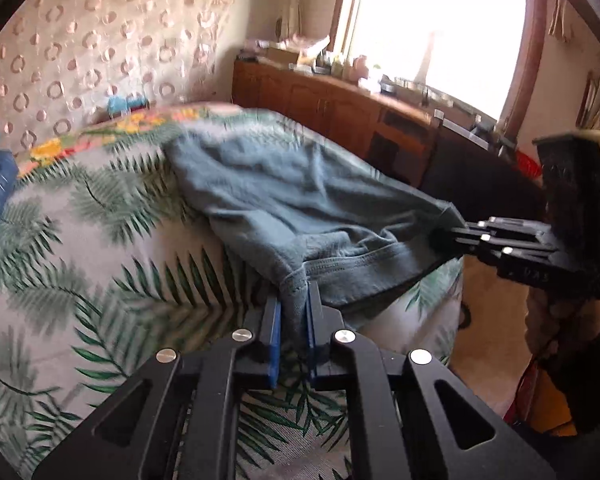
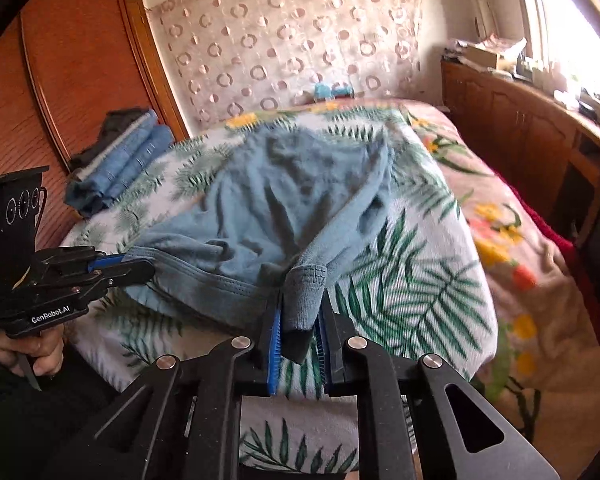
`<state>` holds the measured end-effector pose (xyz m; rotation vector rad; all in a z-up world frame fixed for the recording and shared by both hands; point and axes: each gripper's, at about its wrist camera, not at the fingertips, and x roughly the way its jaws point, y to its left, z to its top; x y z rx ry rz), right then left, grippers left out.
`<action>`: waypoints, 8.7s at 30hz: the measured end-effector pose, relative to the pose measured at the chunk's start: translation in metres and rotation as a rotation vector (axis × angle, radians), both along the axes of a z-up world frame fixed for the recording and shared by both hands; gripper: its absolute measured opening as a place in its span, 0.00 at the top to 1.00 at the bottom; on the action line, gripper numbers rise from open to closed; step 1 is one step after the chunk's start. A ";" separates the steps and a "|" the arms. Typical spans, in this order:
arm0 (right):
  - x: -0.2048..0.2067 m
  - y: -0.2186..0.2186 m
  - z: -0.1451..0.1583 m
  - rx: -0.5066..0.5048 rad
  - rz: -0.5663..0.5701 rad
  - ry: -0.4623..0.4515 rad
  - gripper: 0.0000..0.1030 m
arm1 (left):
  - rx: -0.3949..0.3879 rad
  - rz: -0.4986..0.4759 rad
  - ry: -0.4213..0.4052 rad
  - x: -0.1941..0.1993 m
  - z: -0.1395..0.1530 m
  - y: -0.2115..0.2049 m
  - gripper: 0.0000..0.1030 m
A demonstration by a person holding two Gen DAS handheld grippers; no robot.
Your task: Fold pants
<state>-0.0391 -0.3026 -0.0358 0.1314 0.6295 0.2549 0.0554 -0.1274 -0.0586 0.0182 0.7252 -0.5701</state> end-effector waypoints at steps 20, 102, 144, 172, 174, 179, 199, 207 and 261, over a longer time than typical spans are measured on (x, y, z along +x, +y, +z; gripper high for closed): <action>-0.039 0.053 0.152 -0.059 0.151 -0.411 0.85 | -0.096 0.127 -0.370 -0.033 0.171 0.074 0.90; 0.073 0.076 0.031 -0.059 0.241 0.036 0.85 | 0.026 0.336 0.037 0.002 -0.023 0.126 0.55; 0.044 0.069 0.056 -0.032 0.245 -0.020 0.85 | -0.028 0.269 -0.010 -0.023 -0.002 0.117 0.87; 0.004 0.048 0.092 -0.029 0.266 -0.132 0.85 | -0.073 0.195 -0.140 -0.056 0.055 0.117 0.87; 0.001 0.046 0.093 -0.029 0.269 -0.139 0.85 | -0.072 0.193 -0.148 -0.058 0.058 0.117 0.87; -0.002 0.044 0.094 -0.031 0.273 -0.154 0.85 | -0.061 0.188 -0.171 -0.065 0.066 0.116 0.87; 0.026 0.049 0.064 -0.034 0.266 -0.108 0.85 | -0.048 0.181 -0.062 -0.044 0.030 0.114 0.87; 0.050 0.054 0.055 -0.017 0.247 -0.083 0.85 | -0.046 0.203 -0.047 -0.033 0.021 0.116 0.87; 0.118 0.072 0.056 -0.120 0.164 -0.019 0.69 | 0.063 0.315 0.019 0.019 -0.024 0.137 0.29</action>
